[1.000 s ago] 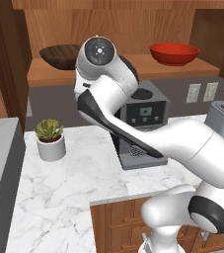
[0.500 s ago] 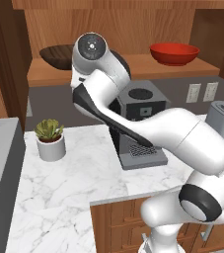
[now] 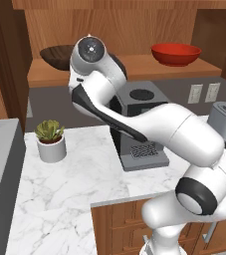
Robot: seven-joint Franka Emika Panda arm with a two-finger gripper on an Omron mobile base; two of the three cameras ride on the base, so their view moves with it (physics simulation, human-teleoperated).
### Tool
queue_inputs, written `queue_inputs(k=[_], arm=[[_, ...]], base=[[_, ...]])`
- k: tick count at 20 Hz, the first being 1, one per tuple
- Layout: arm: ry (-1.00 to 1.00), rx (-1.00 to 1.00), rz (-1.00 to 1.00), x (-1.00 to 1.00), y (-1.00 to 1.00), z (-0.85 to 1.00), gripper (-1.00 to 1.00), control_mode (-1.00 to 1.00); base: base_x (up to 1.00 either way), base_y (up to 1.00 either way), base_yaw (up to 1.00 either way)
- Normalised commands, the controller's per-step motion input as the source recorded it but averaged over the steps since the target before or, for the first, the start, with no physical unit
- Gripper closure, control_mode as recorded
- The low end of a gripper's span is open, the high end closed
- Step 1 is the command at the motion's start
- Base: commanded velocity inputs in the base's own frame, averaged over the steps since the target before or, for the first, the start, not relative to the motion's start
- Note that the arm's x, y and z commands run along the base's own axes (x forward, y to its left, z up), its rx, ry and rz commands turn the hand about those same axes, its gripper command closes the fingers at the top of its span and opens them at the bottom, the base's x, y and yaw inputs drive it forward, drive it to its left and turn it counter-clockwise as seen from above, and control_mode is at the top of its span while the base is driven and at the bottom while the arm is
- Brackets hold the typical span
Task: Move the bowls from the cabinet to the plates on the dining table.
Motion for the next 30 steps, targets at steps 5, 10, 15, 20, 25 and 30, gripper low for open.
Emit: queue_inputs(k=[5,10,15,20,25,30], arm=[[-0.02,-0.15,0.08,0.29,-0.02,0.01,-1.0,-1.0],[0.0,-0.18,0.05,0.3,-0.03,0.15,-1.0,-1.0],[0.05,-0.19,0.03,0.32,-0.02,0.28,-1.0,-1.0],[0.04,-0.18,0.02,0.3,-0.02,0.3,-1.0,-1.0],[0.01,-0.16,0.03,0.3,-0.06,0.26,-1.0,-1.0],[0.02,-0.14,0.05,0.35,-0.15,0.12,-1.0,-1.0]], base=[[0.0,0.0,0.0],[0.0,0.0,0.0],[0.0,0.0,0.0],[0.0,0.0,0.0],[0.0,0.0,0.0],[0.0,0.0,0.0]])
